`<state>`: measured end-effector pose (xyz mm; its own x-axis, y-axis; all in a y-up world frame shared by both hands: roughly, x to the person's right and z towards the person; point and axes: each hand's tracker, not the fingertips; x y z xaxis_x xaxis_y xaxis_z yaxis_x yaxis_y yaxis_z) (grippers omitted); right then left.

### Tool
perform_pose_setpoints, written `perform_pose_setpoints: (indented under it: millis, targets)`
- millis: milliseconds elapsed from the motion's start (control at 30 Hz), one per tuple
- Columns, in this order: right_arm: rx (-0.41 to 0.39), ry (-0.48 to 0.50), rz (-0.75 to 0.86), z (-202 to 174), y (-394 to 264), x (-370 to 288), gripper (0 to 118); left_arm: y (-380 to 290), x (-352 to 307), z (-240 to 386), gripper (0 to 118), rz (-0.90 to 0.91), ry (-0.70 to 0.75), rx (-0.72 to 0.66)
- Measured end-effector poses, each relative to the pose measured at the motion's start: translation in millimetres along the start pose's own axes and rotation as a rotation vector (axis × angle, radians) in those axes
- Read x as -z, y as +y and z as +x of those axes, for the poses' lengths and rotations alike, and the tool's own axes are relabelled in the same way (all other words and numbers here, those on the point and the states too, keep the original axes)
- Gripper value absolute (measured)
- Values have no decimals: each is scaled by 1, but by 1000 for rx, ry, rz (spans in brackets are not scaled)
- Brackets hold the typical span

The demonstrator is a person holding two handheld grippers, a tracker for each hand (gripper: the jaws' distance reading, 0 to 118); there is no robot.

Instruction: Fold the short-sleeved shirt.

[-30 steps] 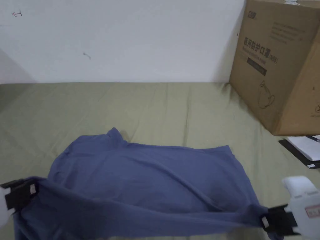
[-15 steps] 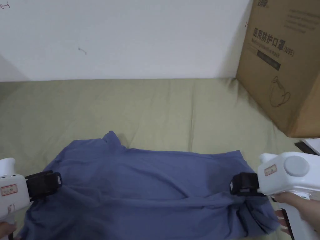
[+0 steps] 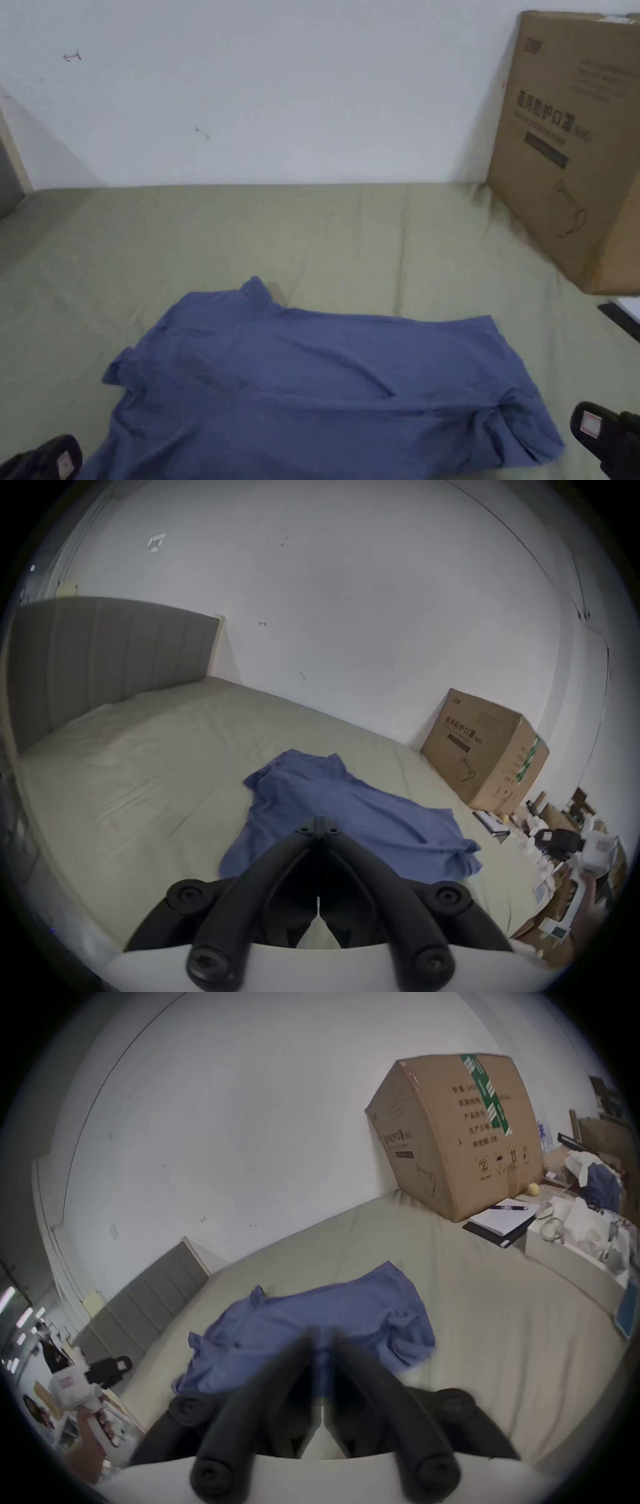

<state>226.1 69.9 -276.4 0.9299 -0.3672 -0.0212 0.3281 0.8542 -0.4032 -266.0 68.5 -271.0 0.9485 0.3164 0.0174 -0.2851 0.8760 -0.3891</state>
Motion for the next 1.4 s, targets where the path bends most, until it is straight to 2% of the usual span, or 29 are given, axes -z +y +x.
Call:
perform_pose_setpoints:
  millis: [67, 167, 300, 333, 367, 400, 433, 467, 500, 567, 700, 733, 767, 800, 867, 900, 933, 1000, 1100, 1133, 1167, 1233, 1267, 1333, 1400]
  targets:
    - [-2, -8, 6, -8, -7, -6, 0, -8, -8, -1, 0, -58, -33, -5]
    - [16, 21, -26, -9, -14, -7, 0, -2, 8, -8, 0, -163, 25, 42]
    - [-17, 43, -82, -14, -16, -2, 0, 29, 88, -48, 2, -458, 106, 58]
    - [-21, 47, -90, -15, -17, -1, 0, 34, 107, -57, 8, -525, 122, 50]
    - [-22, 58, -95, -15, -18, 0, 0, 35, 127, -66, 27, -576, 135, 18]
    - [-22, 70, -100, -16, -20, 1, 0, 33, 146, -75, 73, -610, 135, -4]
    - [-23, 78, -108, -17, -19, 0, 0, 30, 162, -80, 106, -630, 155, -23]
    - [-25, 82, -118, -17, -20, 3, 0, 26, 173, -86, 118, -664, 177, -39]
    - [-27, 82, -129, -18, -21, 5, 0, 22, 180, -87, 112, -690, 207, -8]
    - [-29, 81, -147, -15, -21, 8, 0, 16, 210, -90, 113, -717, 262, 23]
    - [-43, 65, -191, -14, -25, 19, 0, 1, 222, -89, 111, -834, 304, 43]
    - [-47, 57, -199, -13, -26, 22, 0, -3, 226, -81, 104, -794, 328, 95]
    - [-50, 52, -203, -12, -26, 24, 0, -2, 224, -71, 91, -774, 360, 126]
    - [-52, 49, -204, -11, -26, 26, 0, 0, 219, -60, 63, -746, 355, 153]
    - [-59, 39, -190, -5, -21, 27, 0, -4, 201, -37, 16, -684, 291, 194]
    - [-45, 29, -164, 2, -16, 28, 0, -7, 199, -30, 8, -692, 258, 209]
    - [-21, 16, -144, 10, -11, 31, 0, -9, 199, -28, 8, -711, 216, 204]
    - [72, -6, -161, 36, 4, 47, 0, -7, 199, -30, 8, -690, 243, 246]
    - [225, -74, -402, 83, 22, 101, 0, 9, 184, -40, 8, -534, 175, 149]
    - [237, -73, -481, 94, 24, 119, 0, 15, 182, -44, 8, -529, 174, 107]
    - [223, -84, -521, 103, 25, 134, 11, 20, 181, -49, 8, -527, 158, 55]
    - [141, -130, -565, 105, 24, 154, 95, 24, 181, -56, 8, -531, 142, -9]
    - [121, -141, -597, 107, 21, 166, 118, 21, 172, -45, 8, -541, 138, -20]
    - [117, -186, -591, 111, 27, 177, 108, 19, 171, -44, 8, -548, 148, -14]
    - [65, -262, -652, 114, 19, 194, 108, 16, 173, -44, 8, -566, 171, 2]
